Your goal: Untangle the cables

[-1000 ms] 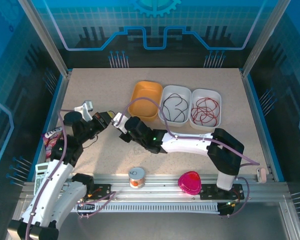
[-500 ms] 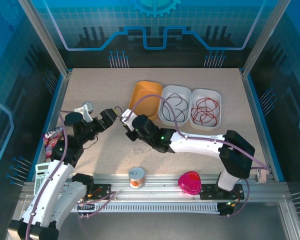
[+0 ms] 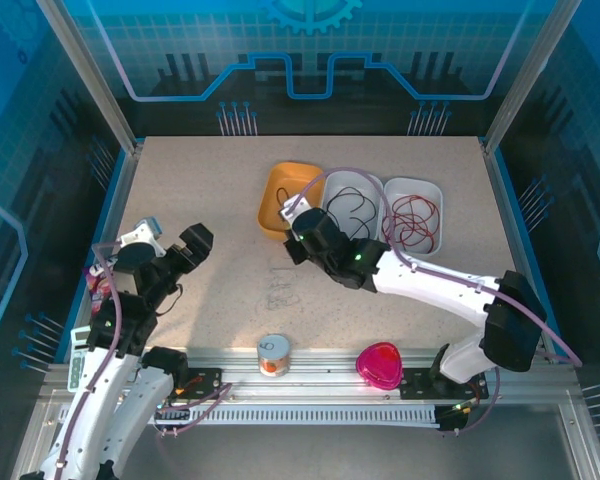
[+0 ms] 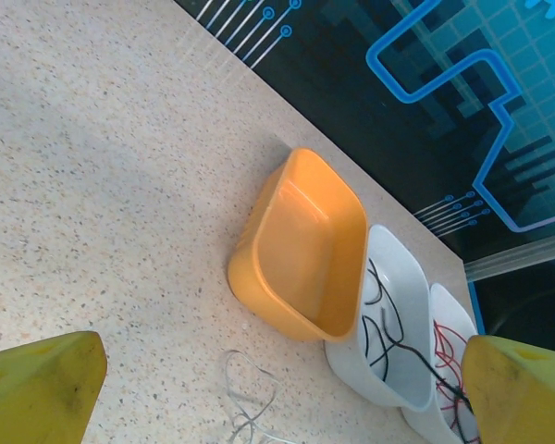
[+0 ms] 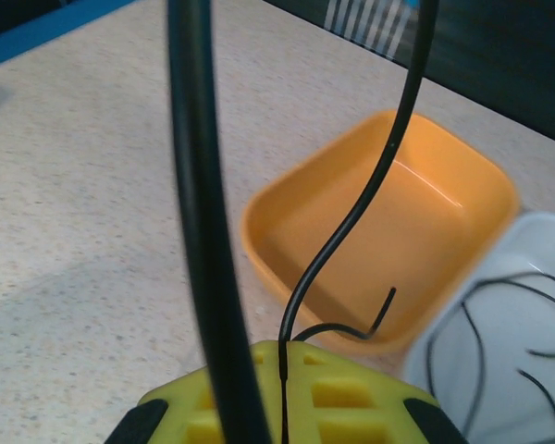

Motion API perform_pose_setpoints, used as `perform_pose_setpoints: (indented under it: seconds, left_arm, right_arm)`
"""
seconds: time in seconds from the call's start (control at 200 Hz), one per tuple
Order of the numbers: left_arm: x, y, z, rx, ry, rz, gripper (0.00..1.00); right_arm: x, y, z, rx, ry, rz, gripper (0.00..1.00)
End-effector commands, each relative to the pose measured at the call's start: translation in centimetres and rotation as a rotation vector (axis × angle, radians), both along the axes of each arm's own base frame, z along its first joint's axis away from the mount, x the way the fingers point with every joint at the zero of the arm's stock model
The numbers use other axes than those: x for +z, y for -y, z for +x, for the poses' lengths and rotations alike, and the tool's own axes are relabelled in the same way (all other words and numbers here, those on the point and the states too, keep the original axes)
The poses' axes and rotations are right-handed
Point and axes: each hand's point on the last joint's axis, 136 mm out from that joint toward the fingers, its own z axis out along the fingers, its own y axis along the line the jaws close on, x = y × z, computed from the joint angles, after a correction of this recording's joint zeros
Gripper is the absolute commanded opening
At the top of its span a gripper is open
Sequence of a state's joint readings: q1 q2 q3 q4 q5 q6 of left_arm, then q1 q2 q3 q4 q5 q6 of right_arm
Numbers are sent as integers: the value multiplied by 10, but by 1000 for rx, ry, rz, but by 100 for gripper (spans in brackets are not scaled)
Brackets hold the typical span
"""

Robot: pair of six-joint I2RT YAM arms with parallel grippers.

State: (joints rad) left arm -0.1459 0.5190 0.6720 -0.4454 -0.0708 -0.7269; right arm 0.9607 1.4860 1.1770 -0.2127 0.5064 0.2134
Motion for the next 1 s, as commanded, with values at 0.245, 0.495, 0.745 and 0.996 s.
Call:
perform_pose_setpoints:
  seconds: [0.245, 0.495, 0.745, 0.996]
  left_arm:
    - [-27, 4, 6, -31, -64, 29, 99]
    - [-37, 19, 11, -135, -116, 49, 99]
    - [-43, 21, 12, -153, -134, 65, 99]
    - [-47, 21, 12, -148, -141, 63, 99]
  right_arm:
    - [0, 89, 36, -387, -201, -215, 0]
    - [-32, 96, 67, -463, -370, -242, 0]
    - [-72, 111, 92, -507, -482, -259, 0]
    - [-105, 133, 114, -583, -544, -324, 0]
